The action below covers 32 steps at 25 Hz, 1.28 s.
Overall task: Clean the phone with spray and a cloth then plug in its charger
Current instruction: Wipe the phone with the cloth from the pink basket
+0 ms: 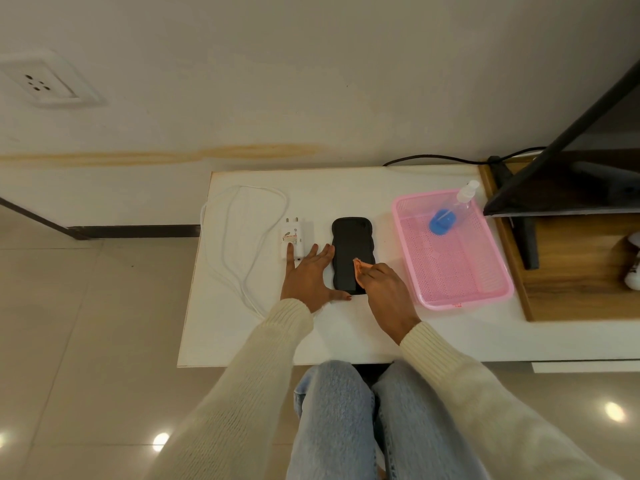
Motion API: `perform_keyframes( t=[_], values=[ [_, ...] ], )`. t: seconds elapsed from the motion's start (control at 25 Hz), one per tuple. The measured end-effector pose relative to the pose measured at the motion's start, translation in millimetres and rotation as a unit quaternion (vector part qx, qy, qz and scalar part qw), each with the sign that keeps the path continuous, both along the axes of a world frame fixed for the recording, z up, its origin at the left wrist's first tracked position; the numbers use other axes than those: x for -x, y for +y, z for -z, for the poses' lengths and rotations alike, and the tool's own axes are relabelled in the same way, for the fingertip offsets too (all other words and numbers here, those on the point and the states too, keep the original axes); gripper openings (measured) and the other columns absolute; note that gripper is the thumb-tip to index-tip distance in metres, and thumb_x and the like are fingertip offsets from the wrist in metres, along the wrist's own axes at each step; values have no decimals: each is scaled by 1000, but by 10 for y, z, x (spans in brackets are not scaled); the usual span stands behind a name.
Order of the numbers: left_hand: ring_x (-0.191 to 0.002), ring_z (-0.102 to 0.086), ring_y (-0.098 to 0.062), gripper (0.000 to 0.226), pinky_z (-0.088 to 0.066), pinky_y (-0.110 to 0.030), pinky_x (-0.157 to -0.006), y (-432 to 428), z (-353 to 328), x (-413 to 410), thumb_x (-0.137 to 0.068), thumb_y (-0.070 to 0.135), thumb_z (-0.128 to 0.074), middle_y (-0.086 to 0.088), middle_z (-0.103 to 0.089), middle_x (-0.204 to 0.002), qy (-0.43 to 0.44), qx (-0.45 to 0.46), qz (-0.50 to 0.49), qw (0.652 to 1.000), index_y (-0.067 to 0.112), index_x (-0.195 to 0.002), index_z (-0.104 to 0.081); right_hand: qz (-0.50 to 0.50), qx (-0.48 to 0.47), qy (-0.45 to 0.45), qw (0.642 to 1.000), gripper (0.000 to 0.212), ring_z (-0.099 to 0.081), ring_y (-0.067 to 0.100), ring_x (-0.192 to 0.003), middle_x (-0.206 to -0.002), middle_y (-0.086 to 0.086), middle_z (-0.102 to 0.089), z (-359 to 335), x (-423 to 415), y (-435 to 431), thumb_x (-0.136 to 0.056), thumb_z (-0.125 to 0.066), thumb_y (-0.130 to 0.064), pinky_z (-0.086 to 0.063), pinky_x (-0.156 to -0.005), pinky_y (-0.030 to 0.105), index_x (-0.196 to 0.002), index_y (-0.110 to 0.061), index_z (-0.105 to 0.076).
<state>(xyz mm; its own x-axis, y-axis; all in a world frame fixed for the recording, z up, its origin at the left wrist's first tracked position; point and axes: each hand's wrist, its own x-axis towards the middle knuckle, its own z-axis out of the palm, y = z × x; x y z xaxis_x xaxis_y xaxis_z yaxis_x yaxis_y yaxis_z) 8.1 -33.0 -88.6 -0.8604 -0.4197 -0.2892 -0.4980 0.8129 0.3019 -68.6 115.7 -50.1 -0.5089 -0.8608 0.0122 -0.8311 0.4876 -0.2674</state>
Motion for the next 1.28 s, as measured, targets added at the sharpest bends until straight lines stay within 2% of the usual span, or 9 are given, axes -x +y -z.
perform_keyframes(
  t=[0.16, 0.36, 0.6, 0.72, 0.84, 0.92, 1.0, 1.12, 1.28],
  values=[
    [-145, -8, -10, 108, 32, -40, -102, -4, 12, -1, -66, 79, -55, 7, -20, -156, 0, 3, -3, 1000, 29, -150, -10, -14, 24, 8, 1000, 41, -68, 28, -60, -71, 16, -73, -30, -20, 54, -45, -87, 9, -57, -54, 30, -84, 6, -72],
    [-145, -8, -10, 109, 28, -43, -106, -11, 18, -3, -66, 79, -55, 8, -20, -156, -2, 4, 4, 1000, 28, -150, -9, 8, -9, -18, 1000, 25, -66, 35, -82, -92, 24, -71, 63, 23, 40, -74, -69, 8, -55, -75, 37, -99, 9, -67],
    [-145, -8, -10, 107, 29, -43, -105, -4, 7, 6, -66, 79, -54, 8, -20, -156, -7, 8, -2, 1000, 29, -150, -9, -29, 21, 21, 999, 37, -69, 31, -68, -79, 18, -73, 36, -4, 49, -54, -85, 6, -58, -61, 33, -89, 7, -71],
    [-145, -7, -9, 108, 28, -44, -106, -6, 10, -4, -66, 79, -54, 8, -20, -156, -3, 3, 2, 1000, 28, -150, -9, 18, 15, -62, 998, 22, -65, 34, -89, -98, 20, -70, -39, 35, 37, -83, -64, 1, -54, -80, 36, -105, 5, -66],
    [-145, -6, -8, 108, 30, -42, -105, -4, -10, -13, -67, 77, -56, 9, -19, -156, -1, 2, 4, 1000, 28, -150, -8, 46, 168, -54, 983, 16, -68, 34, -71, -80, 22, -71, -221, 95, 70, -76, -63, 6, -58, -69, 40, -90, 6, -70],
    [-145, -5, -8, 107, 31, -41, -104, -3, -23, -12, -67, 76, -57, 10, -19, -156, -1, -2, 0, 1000, 29, -150, -8, 102, 216, -33, 971, 19, -69, 32, -76, -85, 20, -73, -343, 248, 123, -77, -63, 10, -57, -74, 41, -92, 3, -71],
    [-145, -5, -8, 107, 31, -40, -103, 1, -37, -12, -68, 76, -56, 10, -19, -156, -2, -6, 1, 1000, 28, -150, -8, 192, 207, -65, 957, 16, -66, 29, -80, -88, 15, -71, -421, 443, 193, -85, -58, 3, -54, -81, 41, -92, -4, -70],
    [-145, -5, -8, 106, 30, -42, -105, -1, -52, -5, -69, 76, -55, 10, -18, -156, -7, -4, 3, 1000, 28, -150, -7, 276, 216, -87, 932, 20, -57, 26, -66, -73, 12, -64, -443, 702, 351, -92, -53, -11, -55, -74, 42, -76, -12, -65],
    [-145, -5, -8, 107, 28, -43, -106, -2, -61, -6, -68, 75, -57, 10, -18, -156, -5, -9, 2, 1000, 28, -150, -8, 272, 148, -62, 949, 26, -59, 34, -96, -104, 19, -66, -346, 973, 537, -87, -49, 1, -45, -87, 41, -104, -5, -67]
  ],
)
